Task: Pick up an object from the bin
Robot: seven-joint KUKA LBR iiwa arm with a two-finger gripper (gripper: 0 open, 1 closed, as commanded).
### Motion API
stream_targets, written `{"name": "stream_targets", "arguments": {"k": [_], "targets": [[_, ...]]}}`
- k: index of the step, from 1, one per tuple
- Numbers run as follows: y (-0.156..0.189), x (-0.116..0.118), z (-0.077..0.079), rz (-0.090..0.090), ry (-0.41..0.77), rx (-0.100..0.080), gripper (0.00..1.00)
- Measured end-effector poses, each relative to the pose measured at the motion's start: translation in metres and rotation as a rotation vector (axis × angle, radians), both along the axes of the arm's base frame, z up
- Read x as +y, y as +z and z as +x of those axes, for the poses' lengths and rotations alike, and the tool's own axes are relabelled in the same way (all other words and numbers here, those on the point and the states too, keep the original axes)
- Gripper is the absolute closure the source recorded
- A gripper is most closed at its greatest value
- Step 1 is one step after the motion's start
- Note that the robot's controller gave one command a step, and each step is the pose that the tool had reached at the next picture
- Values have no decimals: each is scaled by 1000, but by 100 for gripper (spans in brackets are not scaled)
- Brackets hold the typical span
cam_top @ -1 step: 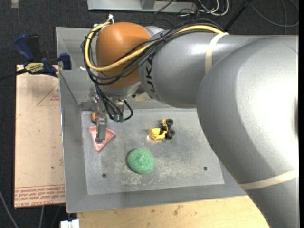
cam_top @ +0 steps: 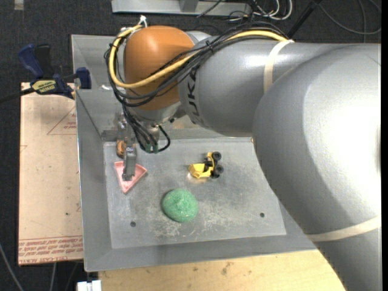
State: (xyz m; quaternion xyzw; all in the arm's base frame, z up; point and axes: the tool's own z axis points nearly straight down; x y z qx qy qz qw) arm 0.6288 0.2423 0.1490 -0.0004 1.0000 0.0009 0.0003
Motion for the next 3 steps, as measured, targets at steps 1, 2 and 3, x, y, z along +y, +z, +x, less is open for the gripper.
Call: {"name": "stream_targets", "arguments": {"k": [1,2,3], "targets": [[-41,-12,-10,2,126,-8,0],[-53,-24,-16,-2,207,5,0],[-41,-33,-32,-1,176,1,0]]}}
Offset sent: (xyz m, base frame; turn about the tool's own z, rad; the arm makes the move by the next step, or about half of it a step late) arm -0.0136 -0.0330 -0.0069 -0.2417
